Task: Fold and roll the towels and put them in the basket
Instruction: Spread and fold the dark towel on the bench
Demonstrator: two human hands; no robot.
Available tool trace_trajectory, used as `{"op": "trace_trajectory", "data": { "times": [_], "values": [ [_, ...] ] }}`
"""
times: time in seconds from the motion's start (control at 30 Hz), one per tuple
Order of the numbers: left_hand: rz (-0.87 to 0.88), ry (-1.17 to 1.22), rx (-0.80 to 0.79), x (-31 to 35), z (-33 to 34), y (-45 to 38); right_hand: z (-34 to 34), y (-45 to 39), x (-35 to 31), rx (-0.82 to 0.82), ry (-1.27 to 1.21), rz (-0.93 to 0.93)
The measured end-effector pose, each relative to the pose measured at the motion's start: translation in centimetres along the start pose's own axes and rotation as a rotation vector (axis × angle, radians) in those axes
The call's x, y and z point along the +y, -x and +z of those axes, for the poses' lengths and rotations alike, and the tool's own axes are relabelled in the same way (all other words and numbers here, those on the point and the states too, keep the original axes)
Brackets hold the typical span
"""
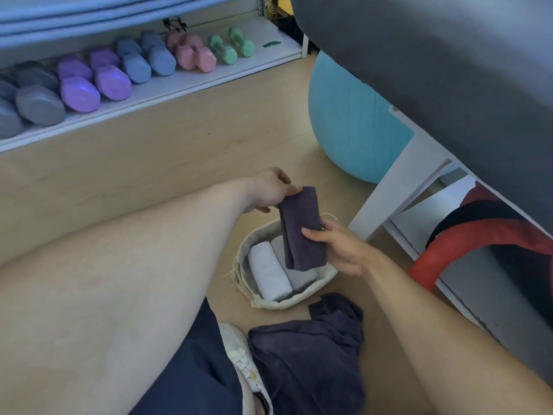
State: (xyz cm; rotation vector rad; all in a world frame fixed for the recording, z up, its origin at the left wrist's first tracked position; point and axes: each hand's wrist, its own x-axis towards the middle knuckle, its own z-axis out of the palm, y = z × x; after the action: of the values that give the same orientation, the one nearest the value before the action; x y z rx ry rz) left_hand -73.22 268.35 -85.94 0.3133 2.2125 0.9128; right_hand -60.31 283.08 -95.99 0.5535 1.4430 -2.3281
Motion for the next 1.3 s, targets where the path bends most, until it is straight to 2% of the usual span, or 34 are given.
{"op": "trace_trajectory", "data": {
  "times": [0.1, 0.17, 0.23, 0.33, 0.4, 0.53, 0.77, 0.87, 1.13, 1.3],
  "values": [
    [-0.023, -0.011, 0.102, -0.2, -0.6, 0.0, -1.0, -1.3, 0.9, 0.22, 0.148, 0.0],
    [-0.027, -0.004, 0.07, -0.1, -0.8, 0.1, -2.4, -2.2, 1.5, 0.348, 0.221, 0.04],
    [-0.027, 0.001, 0.02, 0.0, -0.9, 0.1, -3.7, -3.2, 2.2, 0.431, 0.326, 0.091],
    [-0.009, 0.019, 0.024, 0.4, -1.0, -0.1, -5.1, -4.9, 3.3, 0.497, 0.672, 0.141],
    [0.007, 0.017, 0.036, 0.7, -1.0, -0.2, -5.4, -5.9, 4.1, 0.513, 0.867, 0.159],
    [0.016, 0.013, 0.041, 0.8, -0.9, -0.7, -5.3, -7.4, 5.1, 0.5, 1.043, 0.173],
    [-0.008, -0.024, 0.023, 0.1, -1.0, -1.0, -6.4, -10.1, 6.4, 0.464, 1.045, 0.306],
    [-0.018, -0.039, 0.014, -0.2, -1.2, -1.1, -6.3, -10.7, 6.6, 0.448, 1.137, 0.344],
    [-0.019, -0.084, 0.005, -0.5, -1.5, -1.0, -6.1, -10.7, 7.4, 0.432, 1.421, 0.236],
    [-0.012, -0.082, 0.003, -0.2, -1.4, -0.7, -4.1, -9.1, 6.9, 0.522, 1.774, 0.092]
  ]
}}
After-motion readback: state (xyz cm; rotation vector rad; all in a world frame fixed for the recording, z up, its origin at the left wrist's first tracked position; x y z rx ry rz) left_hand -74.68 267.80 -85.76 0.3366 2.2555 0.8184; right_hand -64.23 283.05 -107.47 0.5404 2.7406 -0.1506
